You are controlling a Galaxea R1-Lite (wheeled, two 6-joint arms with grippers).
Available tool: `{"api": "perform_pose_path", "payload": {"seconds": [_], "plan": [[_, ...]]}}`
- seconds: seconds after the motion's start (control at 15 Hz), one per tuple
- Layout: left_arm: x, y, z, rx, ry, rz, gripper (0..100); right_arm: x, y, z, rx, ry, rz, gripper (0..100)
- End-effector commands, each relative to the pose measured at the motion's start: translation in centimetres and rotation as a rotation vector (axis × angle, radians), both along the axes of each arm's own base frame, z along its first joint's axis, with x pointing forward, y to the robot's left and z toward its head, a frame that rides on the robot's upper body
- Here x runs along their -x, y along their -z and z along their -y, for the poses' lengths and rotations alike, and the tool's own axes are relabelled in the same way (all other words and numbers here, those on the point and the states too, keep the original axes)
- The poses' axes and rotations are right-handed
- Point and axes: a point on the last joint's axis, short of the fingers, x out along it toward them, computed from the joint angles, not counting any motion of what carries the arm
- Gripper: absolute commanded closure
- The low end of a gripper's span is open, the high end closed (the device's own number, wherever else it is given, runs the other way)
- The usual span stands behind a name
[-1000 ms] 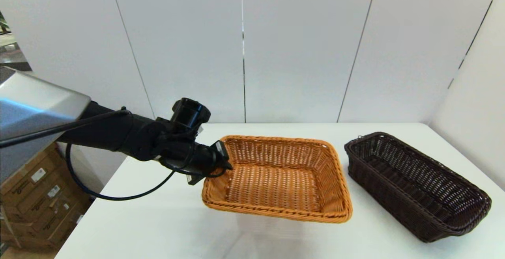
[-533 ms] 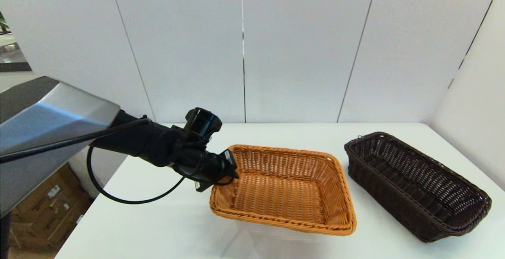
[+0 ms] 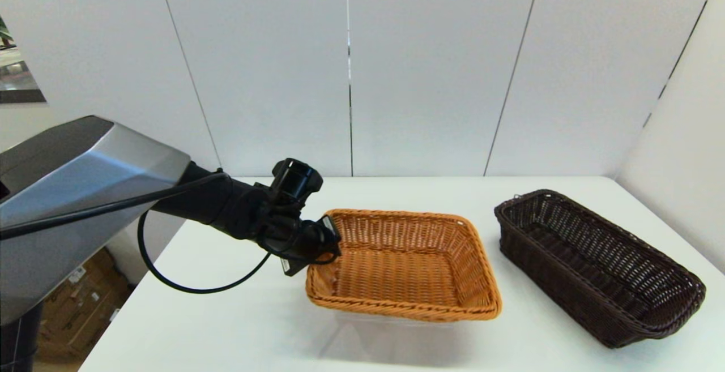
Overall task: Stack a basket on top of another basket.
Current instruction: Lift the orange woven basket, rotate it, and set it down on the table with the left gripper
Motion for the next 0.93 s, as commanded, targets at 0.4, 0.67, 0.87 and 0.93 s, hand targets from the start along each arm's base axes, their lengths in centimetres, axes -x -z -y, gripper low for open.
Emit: {"api": "perform_pose_path", "payload": {"seconds": [0.4,0.67,0.87,0.93], "plan": [[-0.06,0.74,0.31,-0.016,-0.006,-0.013,100,-0.01,-0.01,0.0,0.001,0.0,0.0,0],[-0.07,0.84,0.27,-0.029,-0.014,-0.009,100,-0.01,-0.01,0.0,0.001,0.0,0.0,0],[-0.07,1.16,0.23,-0.044,-0.024,-0.012,100,-0.01,-0.01,0.0,0.001,0.0,0.0,0],[-0.06,1.17,0.22,-0.046,-0.025,-0.012,100,-0.01,-0.01,0.0,0.001,0.0,0.0,0]]}}
